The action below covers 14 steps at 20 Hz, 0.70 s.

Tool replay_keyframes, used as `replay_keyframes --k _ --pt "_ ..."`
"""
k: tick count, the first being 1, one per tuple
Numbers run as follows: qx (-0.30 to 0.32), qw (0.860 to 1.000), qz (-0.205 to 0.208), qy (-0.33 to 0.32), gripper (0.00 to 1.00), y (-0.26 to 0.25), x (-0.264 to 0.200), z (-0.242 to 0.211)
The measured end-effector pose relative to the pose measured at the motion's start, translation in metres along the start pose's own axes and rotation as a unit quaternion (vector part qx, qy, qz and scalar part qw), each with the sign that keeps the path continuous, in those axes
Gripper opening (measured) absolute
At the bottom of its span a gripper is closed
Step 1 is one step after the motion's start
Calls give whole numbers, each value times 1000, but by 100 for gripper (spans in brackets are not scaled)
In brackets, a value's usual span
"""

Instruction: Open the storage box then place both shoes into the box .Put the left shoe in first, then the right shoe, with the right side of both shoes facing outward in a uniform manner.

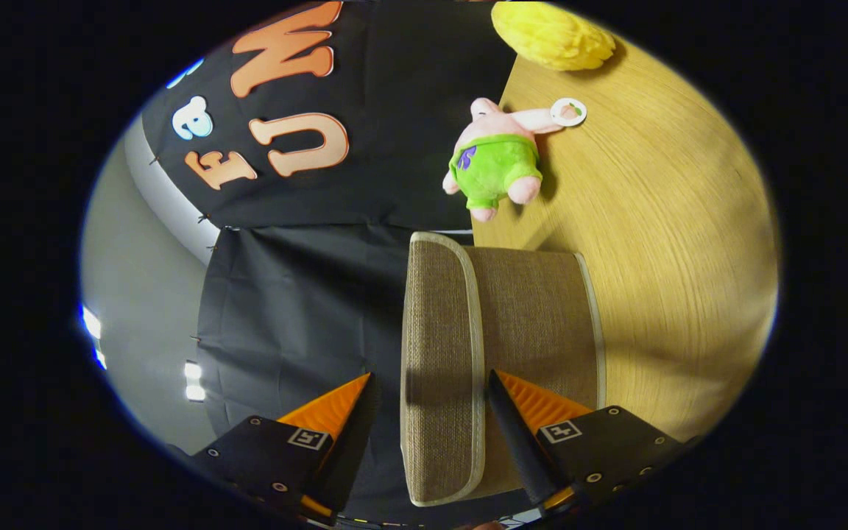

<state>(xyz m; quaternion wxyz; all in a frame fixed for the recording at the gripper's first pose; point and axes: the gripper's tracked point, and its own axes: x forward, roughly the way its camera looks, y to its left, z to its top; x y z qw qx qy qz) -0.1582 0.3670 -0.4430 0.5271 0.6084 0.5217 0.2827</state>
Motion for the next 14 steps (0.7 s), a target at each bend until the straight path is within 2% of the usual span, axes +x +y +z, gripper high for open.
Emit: replay_keyframes --k 4,6,11,14 --pt "23 1000 13 14 93 1 6 0" --pt "31 999 36 8 93 14 2 3" --pt "41 997 65 8 90 29 -12 10" --pt "41 994 101 -15 85 56 -27 24"
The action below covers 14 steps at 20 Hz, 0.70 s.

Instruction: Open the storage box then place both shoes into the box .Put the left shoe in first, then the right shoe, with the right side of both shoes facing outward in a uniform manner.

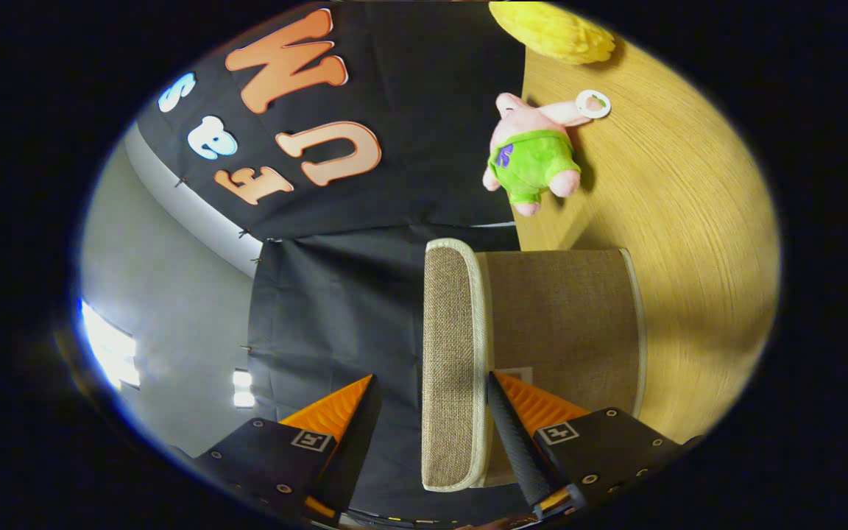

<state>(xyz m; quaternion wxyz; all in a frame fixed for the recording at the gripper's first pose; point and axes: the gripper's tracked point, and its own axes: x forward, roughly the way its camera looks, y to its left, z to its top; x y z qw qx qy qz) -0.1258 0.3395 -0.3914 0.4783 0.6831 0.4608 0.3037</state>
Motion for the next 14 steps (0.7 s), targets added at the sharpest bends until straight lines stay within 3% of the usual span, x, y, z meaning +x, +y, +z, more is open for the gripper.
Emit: replay_keyframes --k 2,4,7,9,14 --pt "-8 1000 7 3 75 9 -1 -1" --pt "-14 1000 19 12 72 24 1 -7" --pt "-26 999 22 29 60 40 13 -16" --pt "-47 998 0 36 49 43 27 -20" --pt "-114 991 -18 66 34 80 76 -46"
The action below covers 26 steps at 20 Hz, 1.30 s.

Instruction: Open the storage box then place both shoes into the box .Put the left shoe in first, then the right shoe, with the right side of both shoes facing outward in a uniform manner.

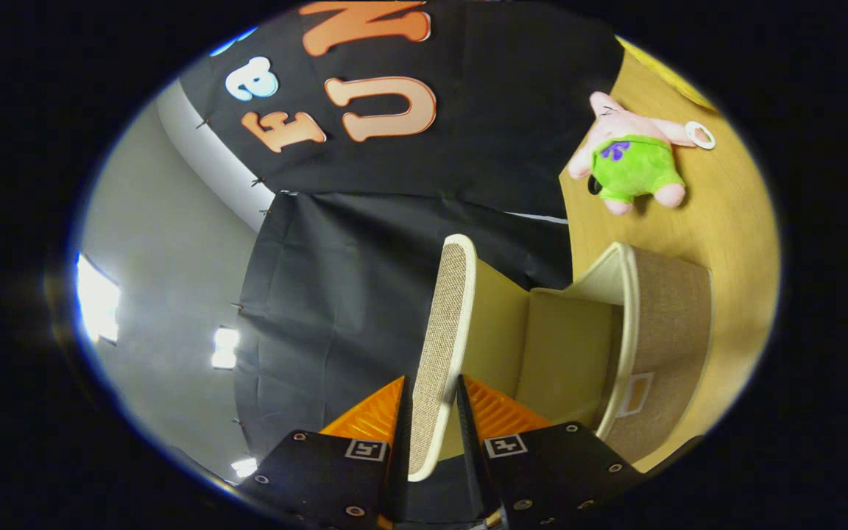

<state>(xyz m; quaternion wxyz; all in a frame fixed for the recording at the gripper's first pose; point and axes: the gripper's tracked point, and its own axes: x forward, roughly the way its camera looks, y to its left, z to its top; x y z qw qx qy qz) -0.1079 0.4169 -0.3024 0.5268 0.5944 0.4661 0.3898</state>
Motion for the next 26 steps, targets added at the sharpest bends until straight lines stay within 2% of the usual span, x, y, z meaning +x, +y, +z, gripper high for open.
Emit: replay_keyframes --k 2,8,11,13,15,17,20,23,24,26 --pt "-39 998 -26 35 34 7 25 -15" --pt "-102 988 -60 99 34 27 93 -53" --pt "-132 978 -103 123 34 19 131 -71" --pt "-165 968 -140 126 34 7 132 -69" --pt "-217 947 -199 129 36 -24 120 -63" --pt "-245 922 -259 154 46 -59 97 -54" --pt "-280 890 -318 167 64 -95 57 -40" --pt "-313 849 -382 188 70 -141 27 -26" --pt "-321 840 -390 198 71 -145 17 -26" --pt "-340 834 -391 192 68 -142 11 -26"
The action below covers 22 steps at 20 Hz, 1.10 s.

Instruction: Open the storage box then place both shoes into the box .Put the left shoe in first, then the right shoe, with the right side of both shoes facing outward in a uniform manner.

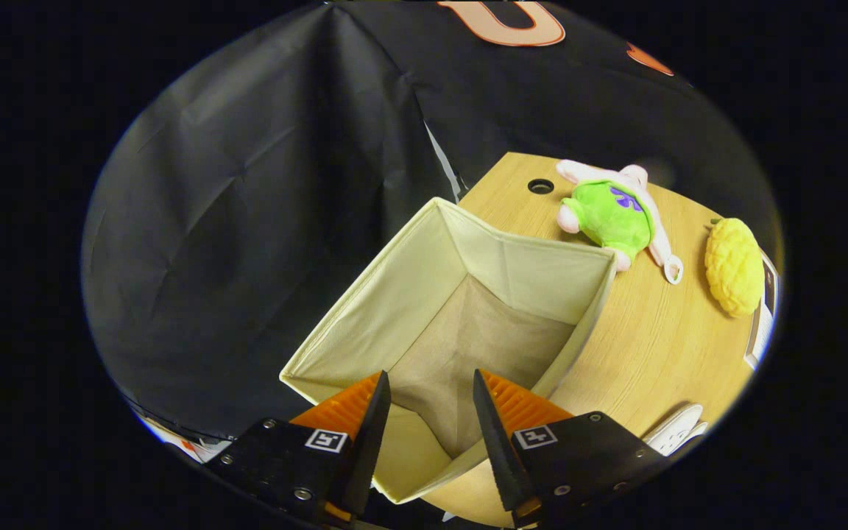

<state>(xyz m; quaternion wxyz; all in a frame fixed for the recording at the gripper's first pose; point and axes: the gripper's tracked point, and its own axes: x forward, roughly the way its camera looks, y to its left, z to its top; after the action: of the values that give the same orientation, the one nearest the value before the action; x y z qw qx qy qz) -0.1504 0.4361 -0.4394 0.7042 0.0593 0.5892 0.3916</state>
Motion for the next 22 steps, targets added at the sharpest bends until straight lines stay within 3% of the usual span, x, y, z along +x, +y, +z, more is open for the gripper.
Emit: replay_keyframes --k 5,9,10,14,18,22 --pt "-55 998 -23 27 62 -19 -15 -22" --pt "-25 999 -18 10 62 -33 -43 -28" --pt "-17 1000 -20 -4 66 -39 -55 -26" --pt "17 998 -47 -49 69 -70 -107 -33" --pt "40 989 -130 -64 72 -138 -152 -76" --pt "77 977 -194 -30 73 -200 -159 -142"
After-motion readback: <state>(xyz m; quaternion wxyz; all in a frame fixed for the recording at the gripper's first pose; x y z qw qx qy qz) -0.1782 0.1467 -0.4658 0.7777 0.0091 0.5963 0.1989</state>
